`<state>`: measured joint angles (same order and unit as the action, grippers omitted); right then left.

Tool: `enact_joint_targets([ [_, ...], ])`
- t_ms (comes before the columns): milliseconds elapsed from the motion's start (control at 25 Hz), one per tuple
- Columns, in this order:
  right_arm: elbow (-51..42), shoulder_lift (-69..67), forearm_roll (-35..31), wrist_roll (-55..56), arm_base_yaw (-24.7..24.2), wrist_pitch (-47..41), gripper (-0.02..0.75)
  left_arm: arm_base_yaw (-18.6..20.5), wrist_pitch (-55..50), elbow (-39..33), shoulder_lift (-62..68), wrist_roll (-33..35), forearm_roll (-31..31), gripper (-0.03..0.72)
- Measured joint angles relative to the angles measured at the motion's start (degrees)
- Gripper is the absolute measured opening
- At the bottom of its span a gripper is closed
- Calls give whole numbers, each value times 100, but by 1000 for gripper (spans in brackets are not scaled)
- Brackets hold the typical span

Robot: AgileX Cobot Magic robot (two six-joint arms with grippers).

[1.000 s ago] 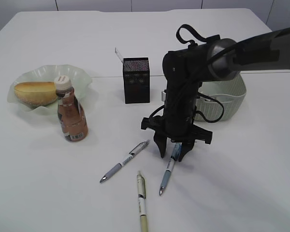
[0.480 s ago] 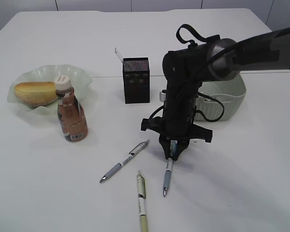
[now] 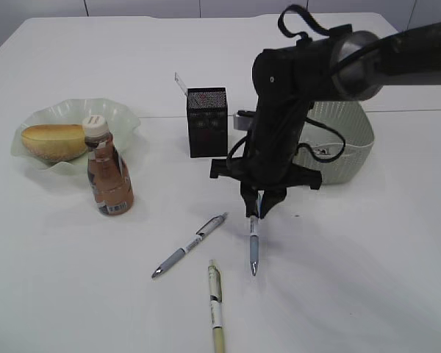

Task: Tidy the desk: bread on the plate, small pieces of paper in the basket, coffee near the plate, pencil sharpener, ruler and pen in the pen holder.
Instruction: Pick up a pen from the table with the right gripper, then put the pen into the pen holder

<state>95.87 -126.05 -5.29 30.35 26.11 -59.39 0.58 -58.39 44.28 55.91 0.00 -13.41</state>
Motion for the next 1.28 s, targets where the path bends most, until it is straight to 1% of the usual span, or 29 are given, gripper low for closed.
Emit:
enact_joint_targets([
  [160, 0, 477, 0, -288, 0, 453, 100, 0, 0, 0, 0, 0, 0, 505],
  [480, 0, 1204, 22, -496, -60, 2325, 100, 0, -10, 0, 0, 0, 0, 505],
  [640, 0, 1216, 175, -496, -139, 3199, 100, 0, -31, 0, 0, 0, 0, 505],
  [800, 0, 1216, 529, -496, -218, 4134, 100, 0, -54, 0, 0, 0, 0, 505],
  [960, 0, 1130, 710, -496, -303, 5087, 100, 0, -63, 0, 0, 0, 0, 505],
  [1080, 0, 931, 739, -496, -347, 5640, 100, 0, -63, 0, 0, 0, 0, 505],
  [1280, 0, 584, 752, -517, -396, 6297, 100, 0, -51, 0, 0, 0, 0, 505],
])
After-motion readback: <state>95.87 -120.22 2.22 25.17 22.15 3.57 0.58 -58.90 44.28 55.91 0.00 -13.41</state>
